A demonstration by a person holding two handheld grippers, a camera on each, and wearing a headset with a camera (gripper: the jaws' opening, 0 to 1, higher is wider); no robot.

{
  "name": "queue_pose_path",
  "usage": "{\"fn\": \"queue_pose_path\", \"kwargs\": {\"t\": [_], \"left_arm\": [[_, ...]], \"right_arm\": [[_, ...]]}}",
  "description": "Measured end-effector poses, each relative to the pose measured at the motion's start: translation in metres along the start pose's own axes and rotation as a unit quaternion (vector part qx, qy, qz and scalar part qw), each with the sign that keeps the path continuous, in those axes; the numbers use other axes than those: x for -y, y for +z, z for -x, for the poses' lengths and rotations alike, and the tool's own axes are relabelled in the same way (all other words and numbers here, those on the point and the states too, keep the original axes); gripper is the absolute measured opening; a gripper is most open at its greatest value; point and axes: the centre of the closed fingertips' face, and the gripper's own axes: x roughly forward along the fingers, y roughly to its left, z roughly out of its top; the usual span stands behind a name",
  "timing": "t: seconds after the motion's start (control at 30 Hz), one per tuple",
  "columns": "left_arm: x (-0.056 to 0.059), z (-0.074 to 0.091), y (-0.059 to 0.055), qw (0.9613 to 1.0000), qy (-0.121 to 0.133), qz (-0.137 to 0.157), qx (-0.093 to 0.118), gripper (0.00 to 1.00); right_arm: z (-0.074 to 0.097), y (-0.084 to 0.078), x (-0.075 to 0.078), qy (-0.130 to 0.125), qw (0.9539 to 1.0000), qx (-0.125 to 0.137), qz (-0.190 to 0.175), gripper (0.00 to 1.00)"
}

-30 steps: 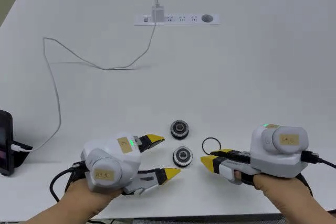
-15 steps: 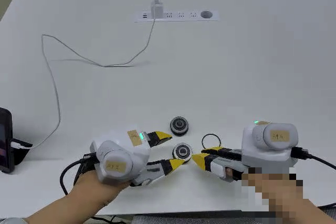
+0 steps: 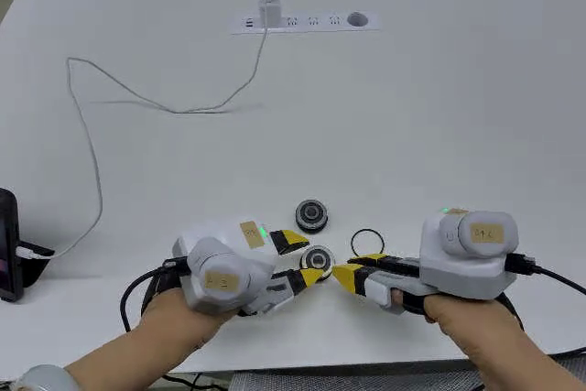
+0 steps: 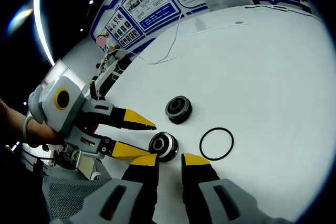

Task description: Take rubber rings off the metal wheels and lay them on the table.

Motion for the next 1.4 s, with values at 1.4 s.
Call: {"fn": "queue_pose_path", "kwargs": {"t": [1.4], "left_arm": [[0.003, -0.009, -0.003, 0.9993, -0.025, -0.018, -0.023, 0.13]], "right_arm": [[-0.016, -0.002, 0.000, 0.065, 0.9876, -0.029, -0.140, 0.20]]}}
